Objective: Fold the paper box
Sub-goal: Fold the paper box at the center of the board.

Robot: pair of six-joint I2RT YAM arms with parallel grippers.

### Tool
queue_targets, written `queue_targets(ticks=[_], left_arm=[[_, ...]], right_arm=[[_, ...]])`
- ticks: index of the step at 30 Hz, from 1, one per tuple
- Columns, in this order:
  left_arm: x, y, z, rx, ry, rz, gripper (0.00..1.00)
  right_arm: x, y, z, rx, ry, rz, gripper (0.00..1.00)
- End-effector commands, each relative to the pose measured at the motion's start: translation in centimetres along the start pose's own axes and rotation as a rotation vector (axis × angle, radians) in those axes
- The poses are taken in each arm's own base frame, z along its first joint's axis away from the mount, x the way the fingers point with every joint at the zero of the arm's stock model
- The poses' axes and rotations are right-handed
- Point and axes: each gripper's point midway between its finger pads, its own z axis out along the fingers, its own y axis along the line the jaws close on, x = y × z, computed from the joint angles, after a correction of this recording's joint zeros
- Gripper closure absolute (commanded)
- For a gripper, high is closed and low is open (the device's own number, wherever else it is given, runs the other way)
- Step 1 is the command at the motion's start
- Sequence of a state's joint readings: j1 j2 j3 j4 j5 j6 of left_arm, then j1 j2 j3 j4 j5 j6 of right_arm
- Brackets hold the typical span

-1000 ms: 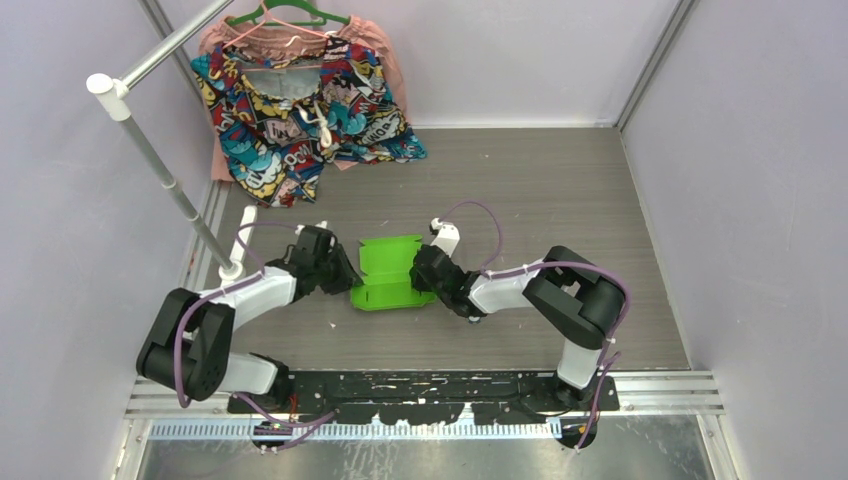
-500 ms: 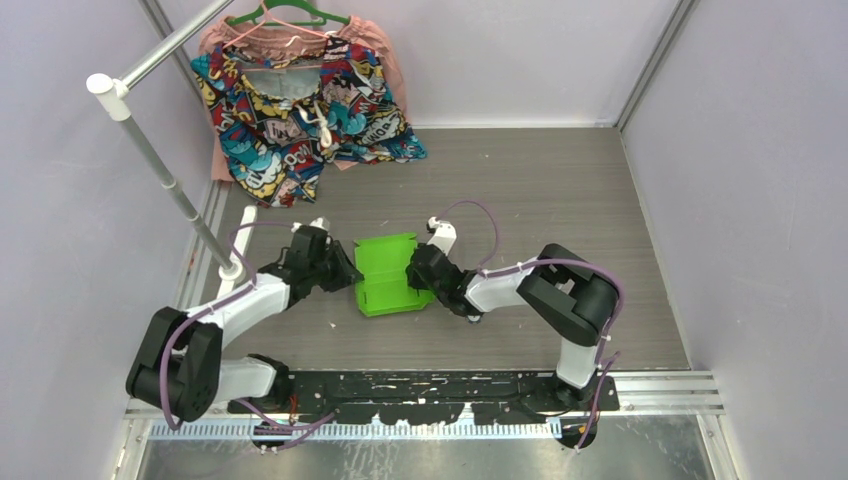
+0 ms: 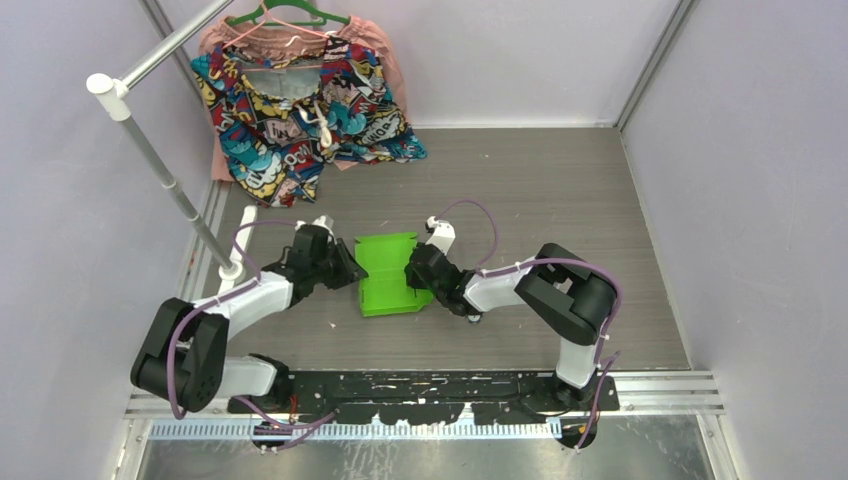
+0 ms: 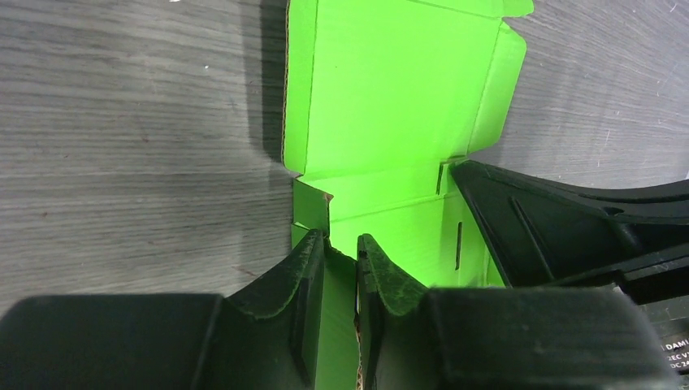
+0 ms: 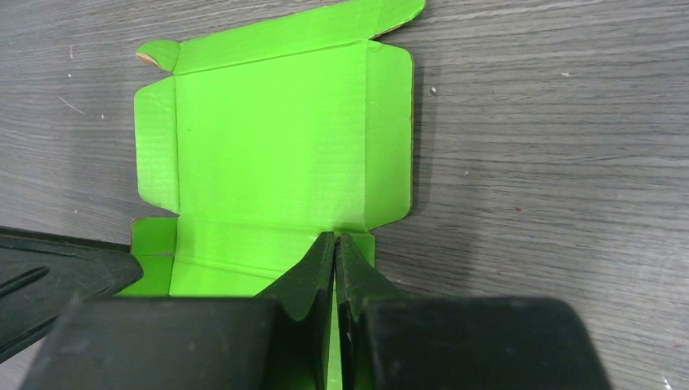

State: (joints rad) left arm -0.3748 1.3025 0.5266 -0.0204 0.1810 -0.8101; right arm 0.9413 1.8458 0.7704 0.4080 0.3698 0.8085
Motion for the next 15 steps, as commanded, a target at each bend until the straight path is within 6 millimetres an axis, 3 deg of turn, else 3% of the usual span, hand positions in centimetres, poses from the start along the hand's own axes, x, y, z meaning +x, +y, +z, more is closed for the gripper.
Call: queue_targets(ticks=[1, 15], left_arm=[[-0.2, -2.7, 0.6, 0.121, 0.002, 0.008, 0.79], [1.1, -2.8, 3.2, 0.097, 0.053, 0.05, 0.81]], right_arm=[[12.9, -12.9, -4.6, 0.344, 0.483, -0.256, 0.9], [13.3, -12.3, -4.3, 0.327, 0.494, -0.268, 0.9]])
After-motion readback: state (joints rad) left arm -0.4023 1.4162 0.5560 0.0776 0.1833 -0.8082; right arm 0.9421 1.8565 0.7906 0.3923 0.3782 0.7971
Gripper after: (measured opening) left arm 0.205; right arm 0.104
